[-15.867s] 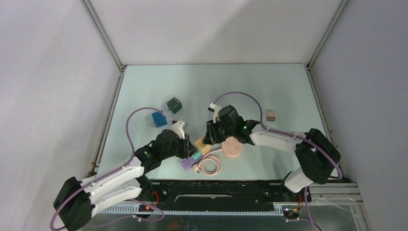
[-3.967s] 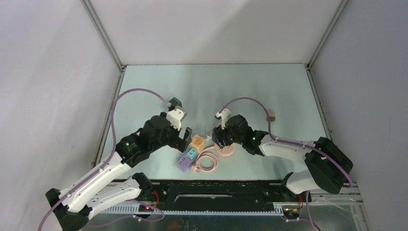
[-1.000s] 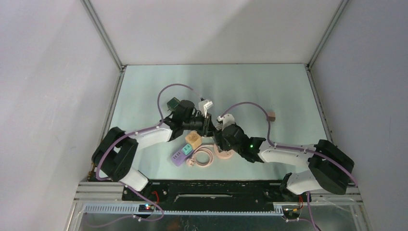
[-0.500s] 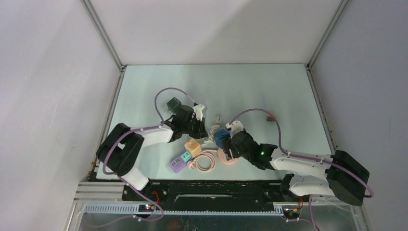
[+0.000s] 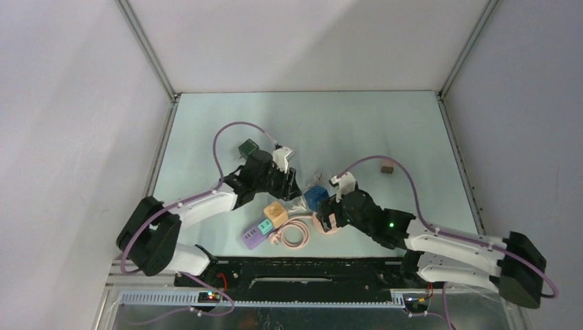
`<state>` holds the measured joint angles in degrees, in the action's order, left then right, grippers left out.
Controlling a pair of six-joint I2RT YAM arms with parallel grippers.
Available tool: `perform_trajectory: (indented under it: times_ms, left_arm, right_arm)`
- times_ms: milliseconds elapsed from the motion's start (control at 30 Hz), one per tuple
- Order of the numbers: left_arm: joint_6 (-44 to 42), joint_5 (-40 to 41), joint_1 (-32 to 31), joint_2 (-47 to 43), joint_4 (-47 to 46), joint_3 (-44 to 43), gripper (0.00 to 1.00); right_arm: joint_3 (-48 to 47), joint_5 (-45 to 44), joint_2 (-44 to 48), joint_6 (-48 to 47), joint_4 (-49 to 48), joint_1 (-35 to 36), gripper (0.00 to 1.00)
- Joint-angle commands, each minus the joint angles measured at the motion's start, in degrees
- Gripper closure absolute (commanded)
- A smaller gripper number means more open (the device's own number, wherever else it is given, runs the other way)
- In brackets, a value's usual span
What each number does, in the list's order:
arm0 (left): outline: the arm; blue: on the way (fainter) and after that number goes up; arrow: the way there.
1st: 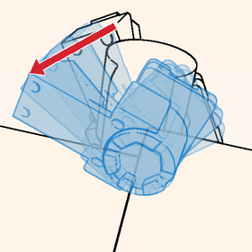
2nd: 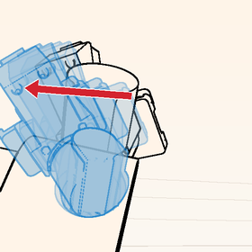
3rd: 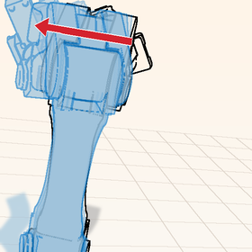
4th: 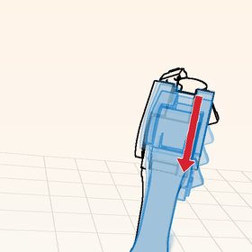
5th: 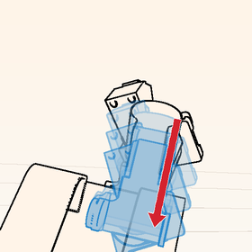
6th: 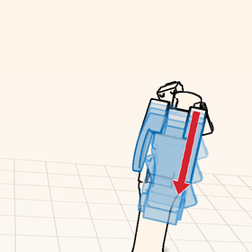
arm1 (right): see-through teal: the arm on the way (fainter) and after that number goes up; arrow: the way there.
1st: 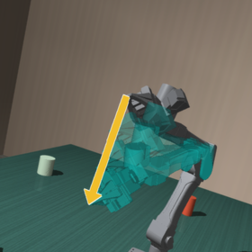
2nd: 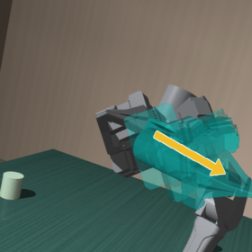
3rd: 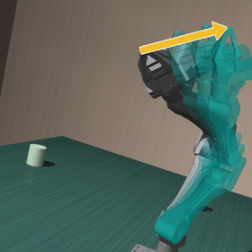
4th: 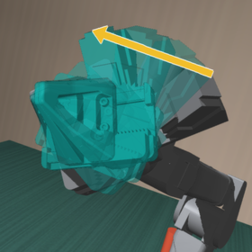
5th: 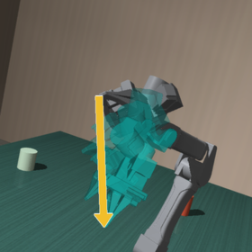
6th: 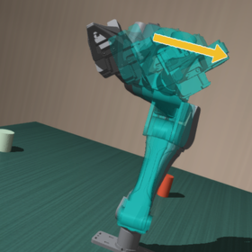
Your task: Insert the plug
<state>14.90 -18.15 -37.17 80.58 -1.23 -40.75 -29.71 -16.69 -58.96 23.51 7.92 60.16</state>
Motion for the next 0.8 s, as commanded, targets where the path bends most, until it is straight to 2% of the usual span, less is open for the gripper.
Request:
perform_trajectory:
  times_ms: [0,133,333,533,667,767]
  left_arm:
    - [-1.85,-0.15,-0.26,-2.84,3.23,-3.23,0.46]
    - [-2.22,0.12,-0.21,-2.76,3.86,-4.36,0.42]
    - [-1.83,-2.17,-0.25,-1.14,2.19,-4.94,0.38]
    - [-1.58,-1.68,-0.15,-2.11,1.82,-4.13,0.35]
    - [-1.71,0.29,0.15,-3.22,2.69,-3.12,0.33]
    - [-1.84,5.08,0.64,-5.91,5.36,-2.17,0.32]
  right_arm:
    - [-0.37,0.82,7.06,-1.23,0.88,-0.07,0.06]
    - [-2.89,4.13,7.86,-1.11,0.86,-5.37,0.06]
    - [-7.49,10.29,1.07,-0.30,0.05,-12.46,0.09]
    - [-8.76,19.82,-4.43,3.98,-4.71,-19.66,0.13]
    - [-13.58,23.44,-9.36,0.82,-1.36,-19.74,0.12]
    - [-19.82,20.37,-12.97,-4.20,6.31,-16.56,0.08]
